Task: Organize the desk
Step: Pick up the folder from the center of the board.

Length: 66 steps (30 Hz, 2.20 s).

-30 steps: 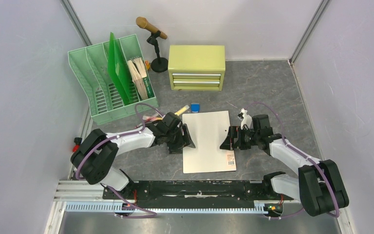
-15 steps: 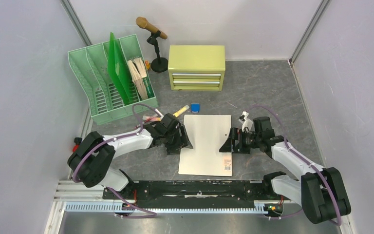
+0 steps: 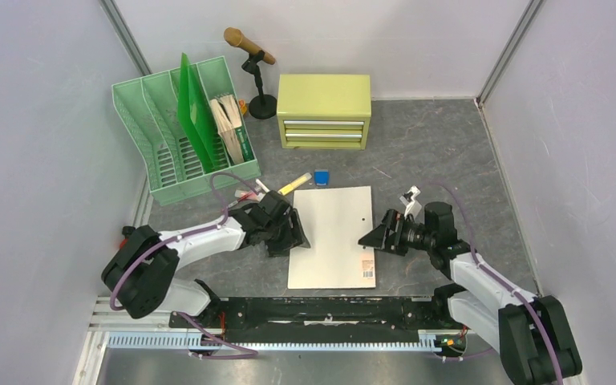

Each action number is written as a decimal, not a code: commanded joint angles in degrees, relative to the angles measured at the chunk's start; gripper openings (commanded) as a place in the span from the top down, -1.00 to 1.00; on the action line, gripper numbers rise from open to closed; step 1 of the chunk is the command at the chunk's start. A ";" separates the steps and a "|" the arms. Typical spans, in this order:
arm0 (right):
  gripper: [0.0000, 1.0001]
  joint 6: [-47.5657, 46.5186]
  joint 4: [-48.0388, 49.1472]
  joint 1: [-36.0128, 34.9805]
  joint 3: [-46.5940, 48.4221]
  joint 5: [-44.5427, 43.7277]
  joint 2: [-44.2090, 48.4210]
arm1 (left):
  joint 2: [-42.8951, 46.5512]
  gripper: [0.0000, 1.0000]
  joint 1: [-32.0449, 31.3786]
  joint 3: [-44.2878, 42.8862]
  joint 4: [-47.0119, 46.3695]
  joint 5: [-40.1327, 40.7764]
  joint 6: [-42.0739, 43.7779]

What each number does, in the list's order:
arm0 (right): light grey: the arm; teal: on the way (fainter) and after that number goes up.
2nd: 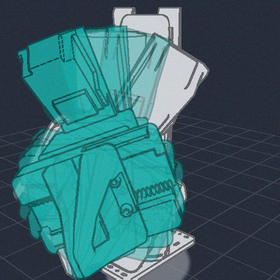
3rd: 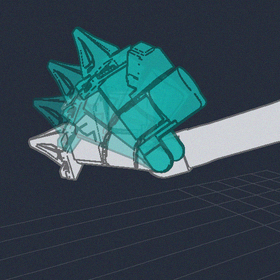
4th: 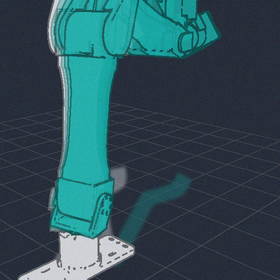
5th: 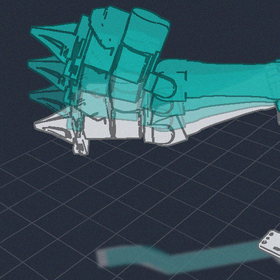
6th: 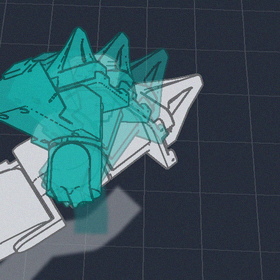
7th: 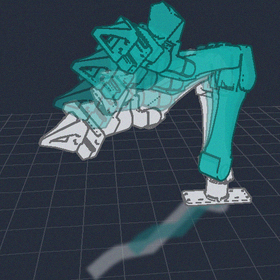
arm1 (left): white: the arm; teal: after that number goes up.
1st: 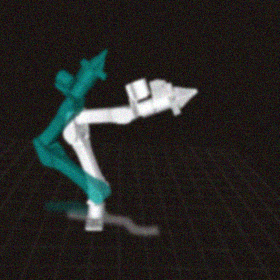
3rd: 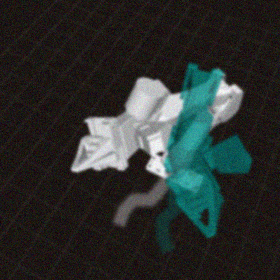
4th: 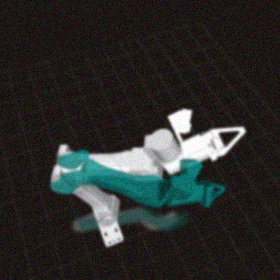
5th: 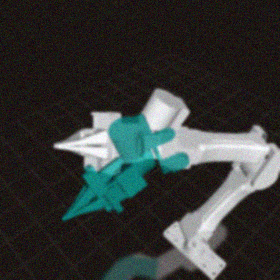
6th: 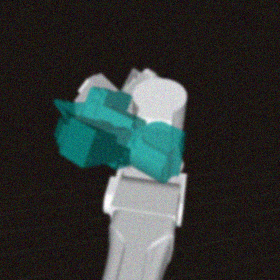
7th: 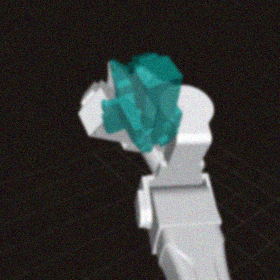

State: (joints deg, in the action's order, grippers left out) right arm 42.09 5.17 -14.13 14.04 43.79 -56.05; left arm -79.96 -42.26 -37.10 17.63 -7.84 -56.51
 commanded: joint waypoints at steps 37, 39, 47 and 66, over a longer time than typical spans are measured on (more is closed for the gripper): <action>-0.41 4.68 2.12 -4.63 2.23 8.02 2.01 | 2.15 -0.44 -3.62 5.02 -3.96 -3.18 -1.58; -0.34 4.89 2.66 -4.81 1.86 7.74 1.52 | 2.38 -0.44 -3.62 5.73 -5.49 -4.13 -1.58; 0.23 7.00 5.78 -5.89 0.21 7.36 1.33 | 3.72 -0.45 -3.62 6.78 -8.46 -6.06 -1.16; 0.91 1.23 -3.10 -5.91 7.69 6.77 0.50 | 17.55 -0.69 -3.62 8.43 -8.76 0.33 1.24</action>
State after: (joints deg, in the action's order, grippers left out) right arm 47.75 2.35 -19.77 16.45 49.30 -55.31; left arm -66.52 -45.52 -28.86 9.76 -11.09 -57.39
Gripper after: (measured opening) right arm 0.311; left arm 0.817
